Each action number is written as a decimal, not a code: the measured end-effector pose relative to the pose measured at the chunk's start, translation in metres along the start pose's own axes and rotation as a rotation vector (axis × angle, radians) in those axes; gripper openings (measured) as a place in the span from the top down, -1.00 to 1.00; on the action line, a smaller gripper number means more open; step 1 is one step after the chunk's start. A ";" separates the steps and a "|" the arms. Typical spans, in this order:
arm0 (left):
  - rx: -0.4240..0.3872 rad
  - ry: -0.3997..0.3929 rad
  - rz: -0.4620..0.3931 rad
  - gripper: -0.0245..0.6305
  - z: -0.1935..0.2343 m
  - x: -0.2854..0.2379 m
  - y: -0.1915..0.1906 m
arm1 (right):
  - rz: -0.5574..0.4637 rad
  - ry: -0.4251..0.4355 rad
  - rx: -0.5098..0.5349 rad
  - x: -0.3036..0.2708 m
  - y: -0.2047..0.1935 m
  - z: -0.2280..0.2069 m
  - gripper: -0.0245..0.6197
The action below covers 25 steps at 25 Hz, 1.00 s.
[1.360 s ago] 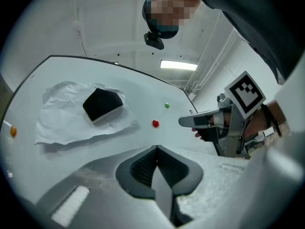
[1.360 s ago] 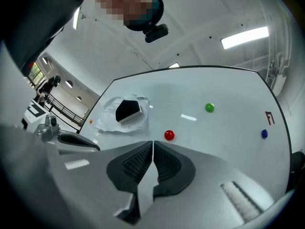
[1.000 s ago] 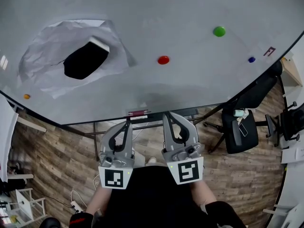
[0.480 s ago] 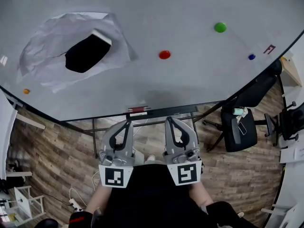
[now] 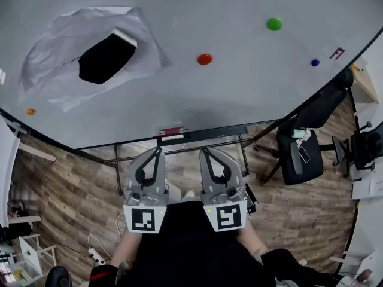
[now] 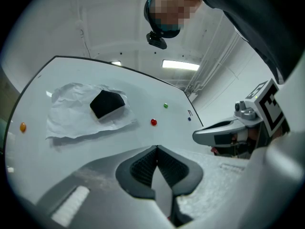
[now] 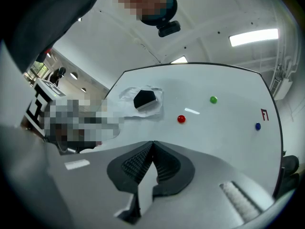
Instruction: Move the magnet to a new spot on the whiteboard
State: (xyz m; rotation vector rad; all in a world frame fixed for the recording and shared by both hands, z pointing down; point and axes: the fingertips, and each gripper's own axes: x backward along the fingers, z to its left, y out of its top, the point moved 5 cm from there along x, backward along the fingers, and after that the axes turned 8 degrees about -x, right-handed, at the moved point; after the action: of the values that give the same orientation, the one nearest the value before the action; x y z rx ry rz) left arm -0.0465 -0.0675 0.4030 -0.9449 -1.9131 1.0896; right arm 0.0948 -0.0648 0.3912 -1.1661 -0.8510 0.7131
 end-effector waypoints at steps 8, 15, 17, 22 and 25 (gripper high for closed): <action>0.011 0.003 0.002 0.92 -0.003 0.002 -0.001 | 0.016 0.012 0.015 0.001 -0.002 0.007 0.92; 0.019 0.005 0.015 0.92 -0.004 0.002 -0.005 | 0.017 0.014 0.014 0.001 -0.003 0.006 0.92; 0.015 0.001 0.016 0.92 -0.004 0.001 -0.005 | 0.010 0.012 0.017 0.001 -0.002 0.005 0.92; 0.027 0.006 0.006 0.92 -0.005 -0.003 -0.005 | 0.000 0.011 0.012 0.001 -0.002 0.001 0.92; 0.029 0.001 0.008 0.92 -0.008 -0.006 -0.005 | -0.005 0.010 0.014 0.001 -0.001 -0.003 0.92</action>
State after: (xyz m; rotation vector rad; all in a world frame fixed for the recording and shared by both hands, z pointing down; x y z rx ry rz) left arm -0.0383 -0.0715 0.4096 -0.9377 -1.8894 1.1188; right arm 0.0977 -0.0659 0.3914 -1.1534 -0.8394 0.7074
